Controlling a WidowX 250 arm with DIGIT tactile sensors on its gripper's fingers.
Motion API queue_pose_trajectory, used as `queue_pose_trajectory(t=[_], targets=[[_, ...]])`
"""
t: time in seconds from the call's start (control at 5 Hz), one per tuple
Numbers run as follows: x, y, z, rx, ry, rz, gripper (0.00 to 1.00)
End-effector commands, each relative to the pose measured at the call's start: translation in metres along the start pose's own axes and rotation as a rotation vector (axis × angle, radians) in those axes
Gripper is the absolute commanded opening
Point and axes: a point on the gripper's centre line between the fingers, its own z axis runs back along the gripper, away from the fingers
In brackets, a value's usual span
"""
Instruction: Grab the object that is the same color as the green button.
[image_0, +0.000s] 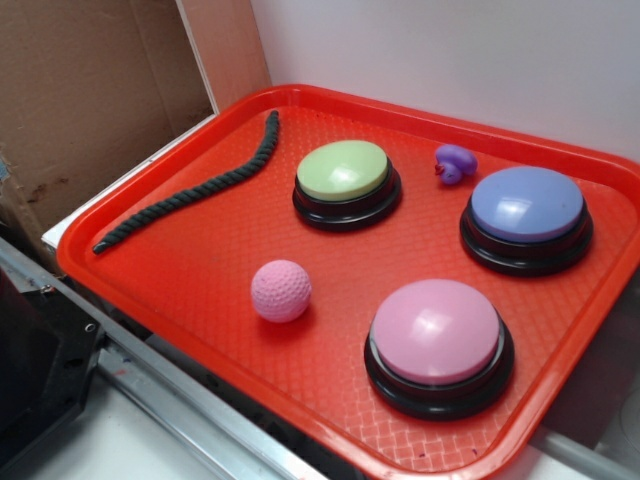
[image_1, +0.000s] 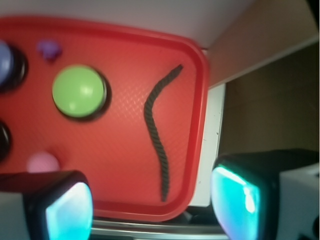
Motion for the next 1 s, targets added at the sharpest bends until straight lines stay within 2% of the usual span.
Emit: queue_pose_trajectory(t=[0.0,0.2,0.6,0.8], targets=[[0.004,0.016,-0.046,0.041,0.034,-0.085,1.0],[0.004,0.022,-0.076,0.023,0.091,-0.06,1.0],[-0.005,0.025,-0.129,0.032,0.164,-0.099,1.0],[-0.014,0.024,-0.152,0.06,0.187,-0.057,1.0]])
